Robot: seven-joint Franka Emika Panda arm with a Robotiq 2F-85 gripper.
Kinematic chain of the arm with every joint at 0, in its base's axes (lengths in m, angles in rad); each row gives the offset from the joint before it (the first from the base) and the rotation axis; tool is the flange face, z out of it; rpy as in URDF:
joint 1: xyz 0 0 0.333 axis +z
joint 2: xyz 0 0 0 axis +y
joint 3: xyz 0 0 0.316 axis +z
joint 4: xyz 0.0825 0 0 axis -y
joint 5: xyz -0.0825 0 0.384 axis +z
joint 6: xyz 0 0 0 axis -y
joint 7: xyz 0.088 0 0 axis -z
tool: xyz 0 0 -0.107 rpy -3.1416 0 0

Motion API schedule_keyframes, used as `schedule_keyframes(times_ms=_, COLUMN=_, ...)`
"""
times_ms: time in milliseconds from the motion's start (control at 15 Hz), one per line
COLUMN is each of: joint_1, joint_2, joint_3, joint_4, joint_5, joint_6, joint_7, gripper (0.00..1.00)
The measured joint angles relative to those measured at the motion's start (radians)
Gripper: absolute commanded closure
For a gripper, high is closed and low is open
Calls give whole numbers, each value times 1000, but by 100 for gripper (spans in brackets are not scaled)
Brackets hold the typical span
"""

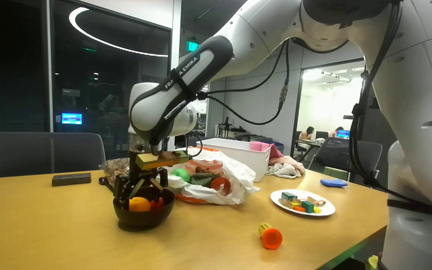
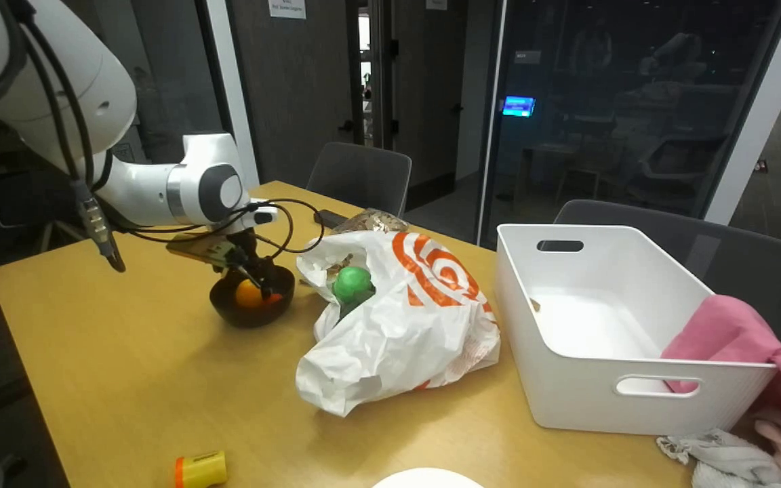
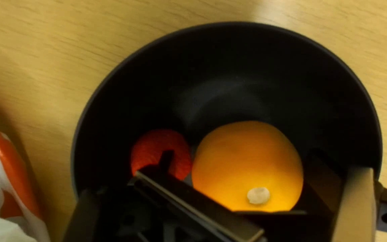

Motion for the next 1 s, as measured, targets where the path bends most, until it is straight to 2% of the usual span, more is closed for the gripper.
schedule_keyframes(times_ms=67, joint_1=-3, joint_2=3, joint_3=0, joint_4=0, joint_5=13, joint_6=7, joint_7=-11, gripper=25)
schedule_keyframes(times_ms=133, joint_1=-5, joint_2=4, joint_3=0, joint_4=1, joint_5=28, joint_6=13, joint_7=-25, gripper=26)
schedule_keyframes(times_ms=267, joint_1=-6, joint_2=9, joint_3=0, joint_4=4, joint_5=54, joint_6=27, joint_7=-46, gripper=42)
schedule_keyframes(times_ms=333, joint_1=-6, joint_2=13, joint_3=0, joint_4=5, joint_5=62, joint_6=33, joint_7=-53, gripper=46)
schedule_keyframes(times_ms=800, joint_1=-6, joint_2=12, joint_3=0, joint_4=7, joint_5=93, joint_6=51, joint_7=-69, gripper=46)
schedule_keyframes(times_ms=1000, joint_1=11, joint_2=-44, joint_3=-9, joint_4=-19, joint_5=65, joint_6=33, joint_7=-31, gripper=46)
